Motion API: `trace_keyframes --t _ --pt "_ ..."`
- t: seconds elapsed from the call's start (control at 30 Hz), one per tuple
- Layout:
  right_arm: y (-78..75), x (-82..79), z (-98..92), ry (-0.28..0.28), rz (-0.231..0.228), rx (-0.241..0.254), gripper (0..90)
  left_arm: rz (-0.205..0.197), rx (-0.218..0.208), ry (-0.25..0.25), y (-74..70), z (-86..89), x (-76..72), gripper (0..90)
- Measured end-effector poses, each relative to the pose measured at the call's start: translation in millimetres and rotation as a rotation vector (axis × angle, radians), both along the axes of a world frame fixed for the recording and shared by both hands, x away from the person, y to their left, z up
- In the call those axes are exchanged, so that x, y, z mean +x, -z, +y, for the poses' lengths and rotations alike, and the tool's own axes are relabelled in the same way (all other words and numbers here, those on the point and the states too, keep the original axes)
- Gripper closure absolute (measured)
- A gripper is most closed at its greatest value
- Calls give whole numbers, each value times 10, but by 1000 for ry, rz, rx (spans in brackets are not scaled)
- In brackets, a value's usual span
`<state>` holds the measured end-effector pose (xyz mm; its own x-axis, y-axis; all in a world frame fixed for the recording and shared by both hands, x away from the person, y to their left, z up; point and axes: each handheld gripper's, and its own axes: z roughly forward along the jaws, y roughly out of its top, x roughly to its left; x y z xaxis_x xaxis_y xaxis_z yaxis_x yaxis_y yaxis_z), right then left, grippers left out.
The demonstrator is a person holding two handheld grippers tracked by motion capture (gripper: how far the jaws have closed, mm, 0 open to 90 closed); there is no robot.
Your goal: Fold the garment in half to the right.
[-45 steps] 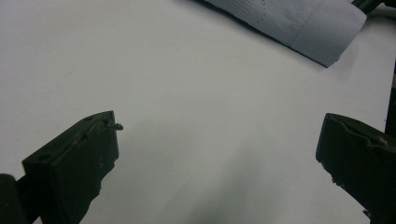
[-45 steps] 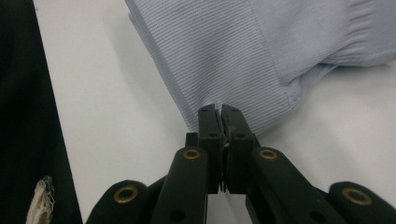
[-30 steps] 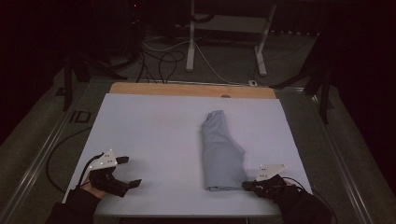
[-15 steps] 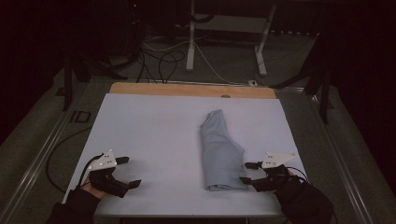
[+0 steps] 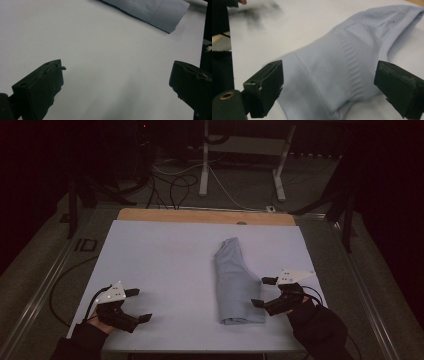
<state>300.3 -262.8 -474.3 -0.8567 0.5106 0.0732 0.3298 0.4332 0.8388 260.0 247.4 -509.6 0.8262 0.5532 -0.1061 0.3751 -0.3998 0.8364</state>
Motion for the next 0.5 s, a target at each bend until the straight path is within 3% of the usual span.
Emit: trace_keyframes --t 0.23,0.33,0.5 --pt "-75 102 28 40 -48 28 86 -6 -14 -6 -17 9 -5 6" --pt "-125 114 18 46 -67 16 86 -14 -17 -4 -36 17 -17 6" --pt "-156 105 -25 75 -70 21 86 -21 -21 -8 -55 30 -38 6"
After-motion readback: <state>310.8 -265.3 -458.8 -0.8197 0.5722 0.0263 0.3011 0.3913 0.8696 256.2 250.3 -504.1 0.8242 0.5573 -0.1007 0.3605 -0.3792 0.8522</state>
